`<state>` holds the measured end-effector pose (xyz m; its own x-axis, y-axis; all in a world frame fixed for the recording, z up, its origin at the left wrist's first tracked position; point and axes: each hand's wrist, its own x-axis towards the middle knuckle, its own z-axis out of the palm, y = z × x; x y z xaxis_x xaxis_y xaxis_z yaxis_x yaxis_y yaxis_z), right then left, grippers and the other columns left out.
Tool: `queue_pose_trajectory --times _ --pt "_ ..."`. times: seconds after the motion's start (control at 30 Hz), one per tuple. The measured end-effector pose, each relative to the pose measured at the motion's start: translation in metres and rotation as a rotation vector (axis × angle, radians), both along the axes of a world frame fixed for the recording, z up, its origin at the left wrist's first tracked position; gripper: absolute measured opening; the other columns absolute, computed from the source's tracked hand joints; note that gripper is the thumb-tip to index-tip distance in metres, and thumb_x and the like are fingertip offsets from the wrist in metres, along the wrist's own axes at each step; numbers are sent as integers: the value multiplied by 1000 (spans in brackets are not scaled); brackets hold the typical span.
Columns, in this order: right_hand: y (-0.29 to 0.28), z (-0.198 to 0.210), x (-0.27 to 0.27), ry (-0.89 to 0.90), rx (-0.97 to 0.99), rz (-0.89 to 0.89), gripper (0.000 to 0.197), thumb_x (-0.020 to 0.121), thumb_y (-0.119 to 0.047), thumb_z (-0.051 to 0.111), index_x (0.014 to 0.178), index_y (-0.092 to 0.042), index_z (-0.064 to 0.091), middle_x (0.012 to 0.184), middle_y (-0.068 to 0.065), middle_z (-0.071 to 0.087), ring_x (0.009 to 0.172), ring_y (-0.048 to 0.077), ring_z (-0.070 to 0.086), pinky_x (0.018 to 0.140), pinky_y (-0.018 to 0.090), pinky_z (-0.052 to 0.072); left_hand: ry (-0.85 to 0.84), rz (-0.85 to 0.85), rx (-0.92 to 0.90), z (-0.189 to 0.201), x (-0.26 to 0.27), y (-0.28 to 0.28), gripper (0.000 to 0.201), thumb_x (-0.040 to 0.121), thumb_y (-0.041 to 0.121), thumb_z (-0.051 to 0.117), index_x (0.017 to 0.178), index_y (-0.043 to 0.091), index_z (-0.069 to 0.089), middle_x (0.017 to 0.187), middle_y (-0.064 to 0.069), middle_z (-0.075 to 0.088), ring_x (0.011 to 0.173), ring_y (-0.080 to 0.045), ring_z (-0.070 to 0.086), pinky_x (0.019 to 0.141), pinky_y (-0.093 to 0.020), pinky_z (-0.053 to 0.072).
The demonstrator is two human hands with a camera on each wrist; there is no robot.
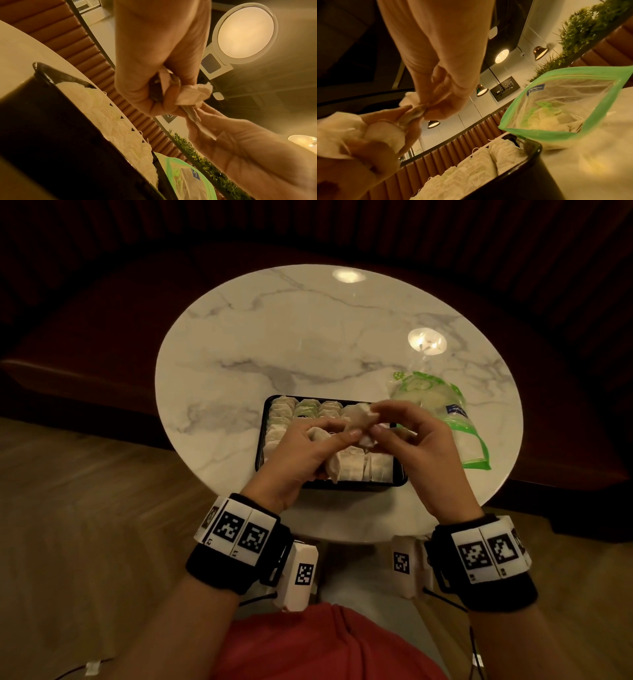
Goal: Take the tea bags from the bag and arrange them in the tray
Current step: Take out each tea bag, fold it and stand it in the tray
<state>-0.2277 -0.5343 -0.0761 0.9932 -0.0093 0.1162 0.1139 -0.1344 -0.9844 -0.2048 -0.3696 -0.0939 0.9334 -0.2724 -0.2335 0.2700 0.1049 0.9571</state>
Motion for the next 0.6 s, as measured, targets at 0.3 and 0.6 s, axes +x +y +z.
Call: queue_pose_trajectory --times 0.3,0.6 --pt "-20 -18 6 21 -120 -104 18 89 4 62 98 -11 67 95 -4 70 84 3 68 78 19 53 121 137 -27 -6 10 13 20 92 23 65 103 8 71 87 -1 72 40 -1 46 40 -14 32" --pt "-19 -50 13 256 -567 72 24 88 -4 67 106 -18 72 92 -8 67 68 -7 61 63 7 47 136 222 -4 -12 16 25 18 94 23 63 103 10 71 92 -1 71 42 -2 43 40 -14 31"
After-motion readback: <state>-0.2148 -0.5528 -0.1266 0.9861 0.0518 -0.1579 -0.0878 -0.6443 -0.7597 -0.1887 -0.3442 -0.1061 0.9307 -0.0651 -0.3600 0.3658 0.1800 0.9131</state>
